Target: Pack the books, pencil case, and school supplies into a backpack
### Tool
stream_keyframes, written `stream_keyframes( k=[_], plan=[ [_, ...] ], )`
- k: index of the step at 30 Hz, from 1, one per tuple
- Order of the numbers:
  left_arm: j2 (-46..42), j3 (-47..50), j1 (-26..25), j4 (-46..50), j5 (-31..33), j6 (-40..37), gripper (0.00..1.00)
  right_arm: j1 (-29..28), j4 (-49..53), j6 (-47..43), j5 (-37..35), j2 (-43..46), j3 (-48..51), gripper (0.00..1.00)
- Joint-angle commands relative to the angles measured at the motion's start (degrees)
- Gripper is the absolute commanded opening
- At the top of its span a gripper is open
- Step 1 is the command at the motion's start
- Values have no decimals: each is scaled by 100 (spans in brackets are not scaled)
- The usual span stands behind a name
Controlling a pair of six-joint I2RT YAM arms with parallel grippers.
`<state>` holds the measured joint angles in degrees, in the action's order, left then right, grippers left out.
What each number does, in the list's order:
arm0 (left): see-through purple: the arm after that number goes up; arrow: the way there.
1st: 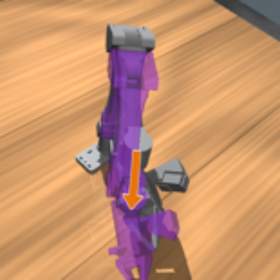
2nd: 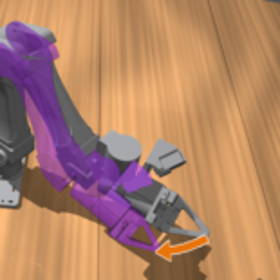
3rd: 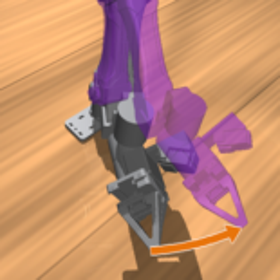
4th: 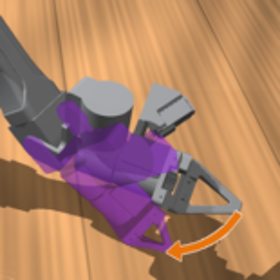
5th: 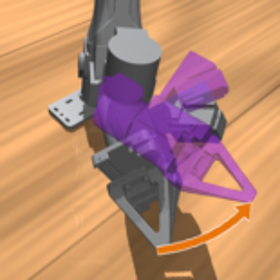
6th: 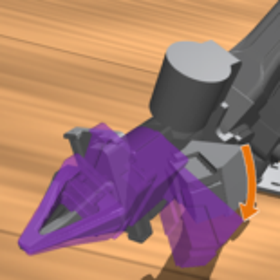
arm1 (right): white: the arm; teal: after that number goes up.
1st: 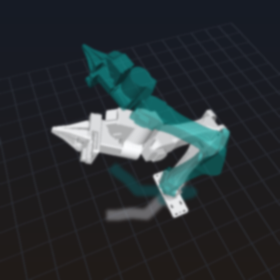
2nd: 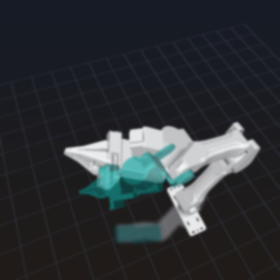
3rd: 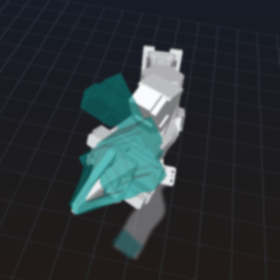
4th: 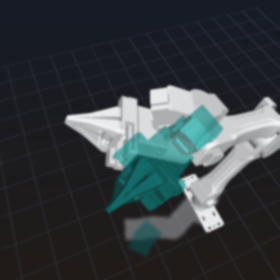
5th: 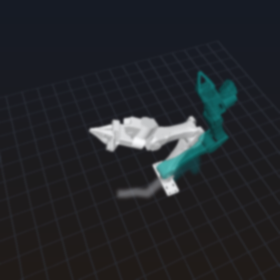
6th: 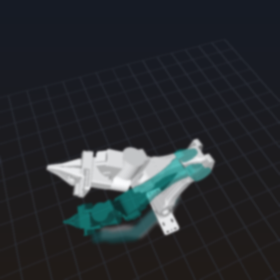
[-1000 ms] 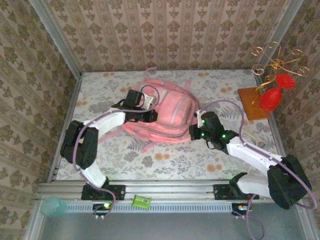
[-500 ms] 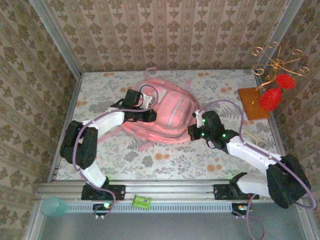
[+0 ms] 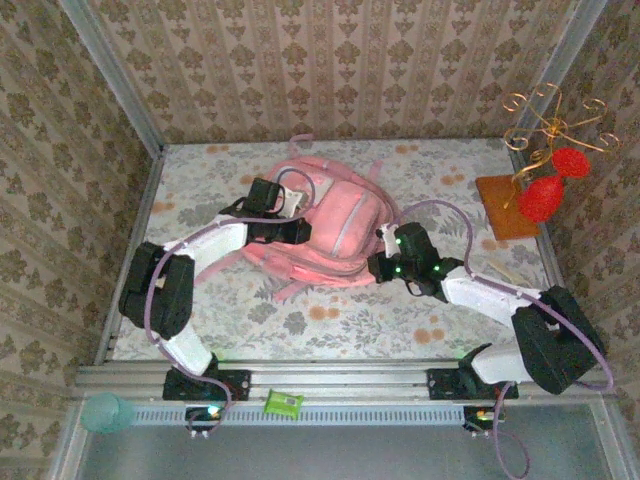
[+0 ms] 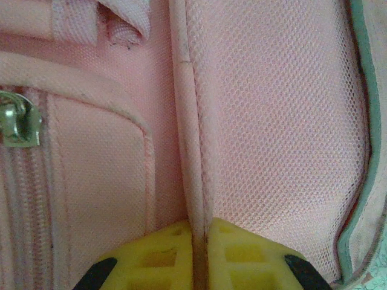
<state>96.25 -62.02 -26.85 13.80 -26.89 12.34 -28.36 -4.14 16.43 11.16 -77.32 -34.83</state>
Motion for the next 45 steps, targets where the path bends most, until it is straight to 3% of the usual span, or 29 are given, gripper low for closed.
stream_keyframes(
  k=[1,19,22,27,34,39,43,45],
  plan=[
    [4,135,234,624,739,-102,12,-30,187,-80,-96,-206,-52,12],
    [43,105,231,650,668,-91,12,-204,-444,51,-186,-869,-38,21],
    [46,103,233,650,668,-89,12,-223,-573,72,-235,-858,8,19],
    [9,105,232,666,686,-78,14,-223,-513,-98,-298,-416,155,4],
    [-345,104,229,541,893,2,42,-223,-418,-74,205,434,441,0],
    [-1085,255,105,178,1323,-10,57,-236,-146,28,481,786,355,0],
    [-1664,667,-544,-542,1809,-507,68,-240,-113,108,555,916,296,0],
    [-1745,872,-881,-914,1916,-940,69,-241,-160,130,546,843,269,0]
  ],
)
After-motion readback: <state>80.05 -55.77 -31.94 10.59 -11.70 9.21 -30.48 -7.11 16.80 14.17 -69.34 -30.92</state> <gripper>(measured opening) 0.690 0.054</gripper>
